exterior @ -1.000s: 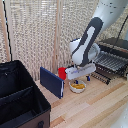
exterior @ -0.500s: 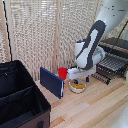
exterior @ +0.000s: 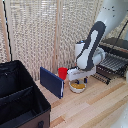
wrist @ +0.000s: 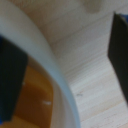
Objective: Gently stretch your hand towards the oven tray's handle, obtaining a firm grip, and draw it cautiously out of the oven. Transition your grip to the hot dog bowl, gingerly seizing the edge, and elevate it from the surface. Hover the bowl over the tray, delicately lower it, and temper your grip, establishing the bowl's equilibrium.
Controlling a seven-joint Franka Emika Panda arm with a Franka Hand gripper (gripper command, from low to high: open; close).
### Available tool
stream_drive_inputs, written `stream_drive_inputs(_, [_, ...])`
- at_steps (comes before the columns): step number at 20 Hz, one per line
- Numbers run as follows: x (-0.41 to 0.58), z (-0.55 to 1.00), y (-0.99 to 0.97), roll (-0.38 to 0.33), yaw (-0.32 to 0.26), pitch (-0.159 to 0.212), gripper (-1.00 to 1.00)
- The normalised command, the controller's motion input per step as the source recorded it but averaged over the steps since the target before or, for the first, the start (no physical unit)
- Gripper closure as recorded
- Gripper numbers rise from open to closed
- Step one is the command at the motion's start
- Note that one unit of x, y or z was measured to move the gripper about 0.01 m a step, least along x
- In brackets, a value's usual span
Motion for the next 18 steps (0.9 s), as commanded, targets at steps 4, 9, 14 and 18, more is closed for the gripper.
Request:
stream_drive_inputs(4, [0.000,-0.06,-0.04,0.039,0.014,-0.112,1.00])
stream_drive_inputs(9, [-0.049,-0.12,-0.23,0.089,-0.019,-0.038,1.00])
stream_drive_inputs(14, [-0.072,0.05,-0.10,0.061,0.000,0.009,1.00])
stream_drive_inputs(18, [0.018,0.59,-0.08,0.056,0.000,0.017,1.00])
